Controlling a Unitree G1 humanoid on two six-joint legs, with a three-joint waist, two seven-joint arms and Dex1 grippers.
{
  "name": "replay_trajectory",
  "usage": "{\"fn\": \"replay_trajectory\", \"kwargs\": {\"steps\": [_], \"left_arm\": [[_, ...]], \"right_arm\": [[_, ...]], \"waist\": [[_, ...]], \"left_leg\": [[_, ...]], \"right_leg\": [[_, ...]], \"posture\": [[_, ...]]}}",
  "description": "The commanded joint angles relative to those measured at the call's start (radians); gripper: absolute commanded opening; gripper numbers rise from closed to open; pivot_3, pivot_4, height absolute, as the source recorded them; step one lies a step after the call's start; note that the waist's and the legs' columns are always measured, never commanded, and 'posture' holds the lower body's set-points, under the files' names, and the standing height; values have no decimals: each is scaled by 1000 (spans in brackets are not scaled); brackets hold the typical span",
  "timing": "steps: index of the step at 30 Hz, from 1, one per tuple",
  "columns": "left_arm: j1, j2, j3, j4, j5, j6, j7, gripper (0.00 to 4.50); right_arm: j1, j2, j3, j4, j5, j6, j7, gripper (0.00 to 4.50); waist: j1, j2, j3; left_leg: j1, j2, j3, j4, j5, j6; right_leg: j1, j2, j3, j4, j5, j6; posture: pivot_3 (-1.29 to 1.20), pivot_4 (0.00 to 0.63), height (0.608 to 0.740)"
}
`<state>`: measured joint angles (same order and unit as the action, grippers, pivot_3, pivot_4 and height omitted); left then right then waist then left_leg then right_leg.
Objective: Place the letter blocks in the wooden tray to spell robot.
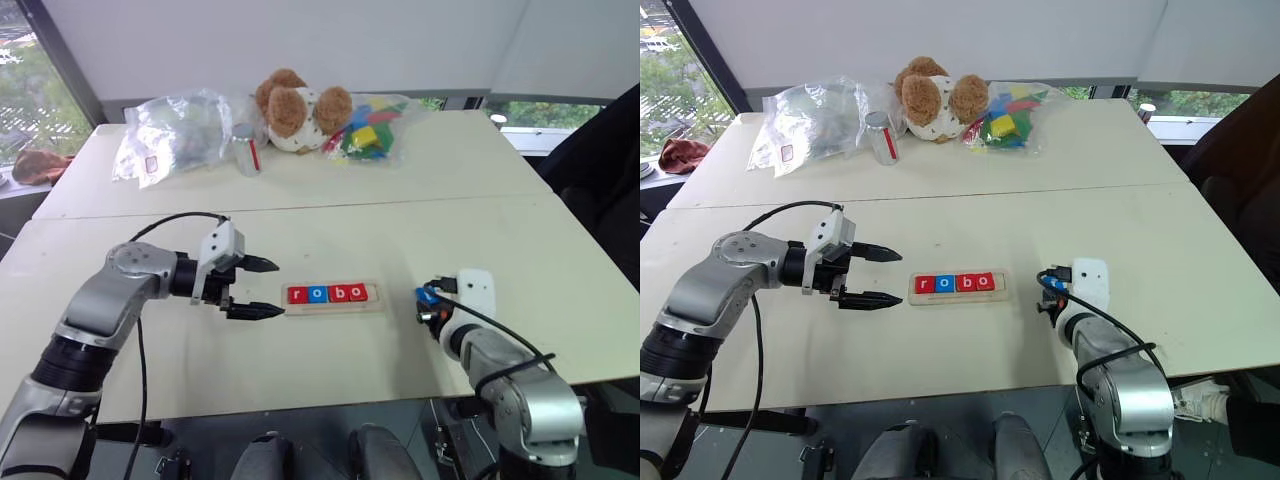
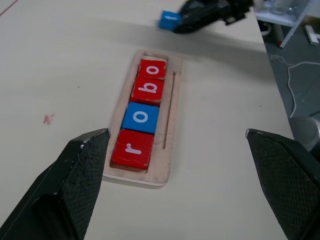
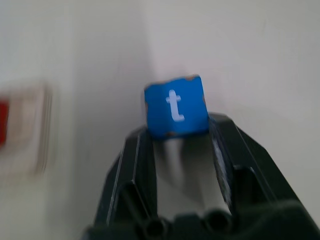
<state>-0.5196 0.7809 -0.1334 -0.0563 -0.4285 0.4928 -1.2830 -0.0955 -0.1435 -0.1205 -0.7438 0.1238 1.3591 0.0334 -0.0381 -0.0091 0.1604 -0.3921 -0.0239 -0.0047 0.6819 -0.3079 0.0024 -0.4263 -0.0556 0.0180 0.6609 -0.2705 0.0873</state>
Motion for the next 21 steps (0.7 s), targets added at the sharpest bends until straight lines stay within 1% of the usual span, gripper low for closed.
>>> {"fn": "replay_trajectory", "kwargs": {"steps": [1,3,5,7,8,9,10,12,14,15,18,19,21], "left_arm": [[-21,1,5,11,8,-22,-19,4500],[-22,0,2,13,11,-22,-24,4500],[-23,1,3,14,12,-22,-29,4500],[-22,9,6,16,14,-22,-38,4500],[-22,12,8,17,14,-22,-41,4500],[-22,15,9,20,17,-23,-43,4500],[-22,17,9,22,18,-24,-45,4500],[-22,23,11,27,22,-27,-52,4500],[-27,29,8,33,24,-30,-69,4500],[-30,34,4,34,25,-33,-85,4500],[-38,53,-13,31,30,-47,-138,4500],[-39,59,-17,27,32,-49,-152,4500],[-40,71,-19,15,31,-50,-171,4500]], "right_arm": [[-33,79,-37,-31,-16,63,-48,1111],[-48,124,-40,-10,-30,75,-76,1111],[-55,144,-29,4,-40,68,-92,2147],[-63,140,-23,3,-42,66,-89,3109],[-66,136,-22,0,-42,66,-86,3671],[-72,118,-23,-4,-34,55,-70,4145],[-76,106,-24,-7,-28,47,-59,4464],[-89,-62,0,-7,19,-97,99,4464],[-119,-298,23,76,40,-301,313,4464],[-151,-381,6,142,82,-388,440,4464],[-207,-569,-40,328,231,-596,825,4464],[-207,-626,-34,391,248,-673,937,4464],[-203,-711,4,517,231,-824,1089,4464]], "waist": [[-1,0,0],[-1,0,0],[0,0,0],[-1,0,0],[0,0,0],[2,0,0],[3,0,0],[6,1,1],[6,1,1],[4,1,2],[2,1,2],[5,0,2],[11,0,2]], "left_leg": [[0,0,0,0,0,0],[0,0,0,0,0,0],[0,0,-1,0,0,0],[0,0,0,0,0,0],[0,0,0,-1,0,0],[0,0,0,0,0,0],[0,0,0,0,0,0],[0,0,0,0,0,0],[-1,-2,0,0,-1,1],[0,-2,0,1,-1,2],[1,0,0,0,-2,3],[1,1,0,0,-2,4],[1,4,-2,-1,-4,6]], "right_leg": [[0,0,0,0,0,0],[0,0,0,0,0,0],[0,0,0,0,0,0],[0,0,0,0,0,0],[0,0,0,0,0,0],[0,0,0,0,0,0],[0,0,0,-1,0,0],[0,-1,-1,-1,0,0],[0,-1,0,-3,0,0],[2,-1,-1,-4,0,0],[5,1,-2,-7,0,0],[5,4,-2,-8,0,0],[7,7,-2,-11,0,0]], "posture": [[0,150,740],[0,150,740],[0,150,740],[0,150,740],[0,150,740],[0,150,740],[0,150,740],[0,150,740],[0,150,740],[0,150,740],[0,150,740],[0,150,740],[0,150,740]]}}
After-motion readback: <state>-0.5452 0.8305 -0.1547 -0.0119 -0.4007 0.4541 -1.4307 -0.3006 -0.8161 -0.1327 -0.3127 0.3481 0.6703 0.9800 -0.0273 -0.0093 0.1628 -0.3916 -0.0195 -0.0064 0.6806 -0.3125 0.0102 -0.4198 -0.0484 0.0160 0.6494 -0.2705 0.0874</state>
